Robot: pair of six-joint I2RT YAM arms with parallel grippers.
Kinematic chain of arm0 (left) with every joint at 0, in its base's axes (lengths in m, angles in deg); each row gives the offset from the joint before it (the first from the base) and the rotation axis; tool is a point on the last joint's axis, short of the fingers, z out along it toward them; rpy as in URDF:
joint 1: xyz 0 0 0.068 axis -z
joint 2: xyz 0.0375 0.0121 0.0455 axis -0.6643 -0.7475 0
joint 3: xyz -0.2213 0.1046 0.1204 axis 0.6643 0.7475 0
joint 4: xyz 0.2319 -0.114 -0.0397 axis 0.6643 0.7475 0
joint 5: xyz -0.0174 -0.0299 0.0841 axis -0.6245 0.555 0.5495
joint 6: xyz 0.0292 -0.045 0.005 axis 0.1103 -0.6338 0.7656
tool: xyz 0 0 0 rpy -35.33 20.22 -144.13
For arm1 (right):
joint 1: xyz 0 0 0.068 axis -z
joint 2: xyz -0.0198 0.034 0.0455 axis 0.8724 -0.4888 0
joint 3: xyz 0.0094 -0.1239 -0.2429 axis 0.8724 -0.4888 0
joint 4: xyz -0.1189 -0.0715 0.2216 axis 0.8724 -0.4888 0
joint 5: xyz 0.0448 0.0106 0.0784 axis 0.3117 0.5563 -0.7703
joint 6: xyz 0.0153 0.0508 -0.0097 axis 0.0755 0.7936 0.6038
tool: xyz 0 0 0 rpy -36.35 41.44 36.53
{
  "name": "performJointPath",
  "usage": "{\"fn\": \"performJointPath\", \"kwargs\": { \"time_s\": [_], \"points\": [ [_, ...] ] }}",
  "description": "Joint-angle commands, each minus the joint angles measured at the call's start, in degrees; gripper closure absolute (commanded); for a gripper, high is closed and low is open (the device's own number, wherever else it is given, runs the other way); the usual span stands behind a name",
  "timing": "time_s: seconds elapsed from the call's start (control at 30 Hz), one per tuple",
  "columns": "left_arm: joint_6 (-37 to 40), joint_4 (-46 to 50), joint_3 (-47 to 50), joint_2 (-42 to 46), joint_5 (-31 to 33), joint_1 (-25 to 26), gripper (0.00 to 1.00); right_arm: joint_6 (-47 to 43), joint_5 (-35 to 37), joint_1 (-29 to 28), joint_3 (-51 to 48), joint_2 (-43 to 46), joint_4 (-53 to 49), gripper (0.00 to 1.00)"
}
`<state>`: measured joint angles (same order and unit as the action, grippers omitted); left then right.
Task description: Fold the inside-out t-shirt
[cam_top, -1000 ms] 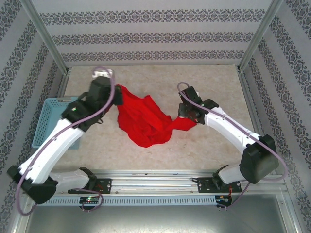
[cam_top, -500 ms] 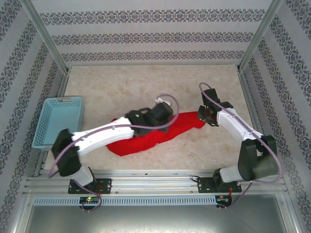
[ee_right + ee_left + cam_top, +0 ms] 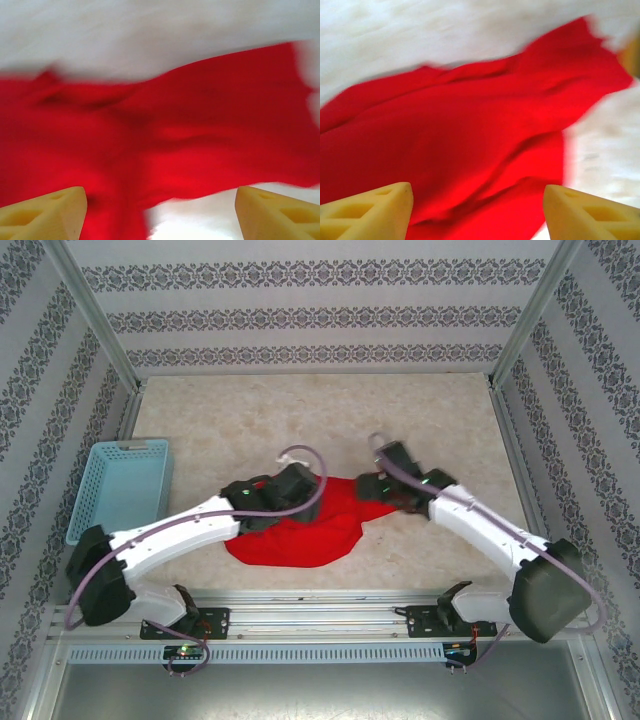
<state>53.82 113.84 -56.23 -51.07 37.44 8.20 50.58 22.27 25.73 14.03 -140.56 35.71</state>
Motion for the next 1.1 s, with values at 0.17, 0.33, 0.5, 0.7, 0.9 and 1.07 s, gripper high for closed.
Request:
{"fn": "performJointPath", "kwargs": {
  "time_s": [0.17, 0.33, 0.5, 0.7, 0.9, 1.07],
  "points": [
    [1.06, 2.4, 8.81, 0.99, -1.66, -8.95, 0.21, 8.96, -1.8, -11.48, -0.92, -8.56, 6.25, 0.17],
    [1.54, -2.81, 9.27, -3.02, -6.45, -10.25, 0.22, 16.13, 0.06, -11.67, -0.75, -13.59, 3.82, 0.17],
    [1.76, -4.95, 8.12, -8.71, -8.44, -11.62, 0.39, 18.75, 0.91, -11.67, -1.41, -16.14, 4.01, 0.24],
    [-0.19, -9.15, 7.73, -9.53, -12.55, -14.02, 0.83, 18.69, 1.76, -10.87, -2.5, -16.93, 7.09, 0.62],
    [-6.47, -19.42, 12.3, 0.4, -17.39, -15.81, 1.0, 14.27, 4.08, -5.26, -4.98, -10.08, 12.11, 1.0],
    [-12.1, -28.37, 17.29, 11.23, -20.33, -15.81, 1.0, 5.33, 3.9, 1.08, -0.99, -6.88, 14.11, 1.0]
  ]
}}
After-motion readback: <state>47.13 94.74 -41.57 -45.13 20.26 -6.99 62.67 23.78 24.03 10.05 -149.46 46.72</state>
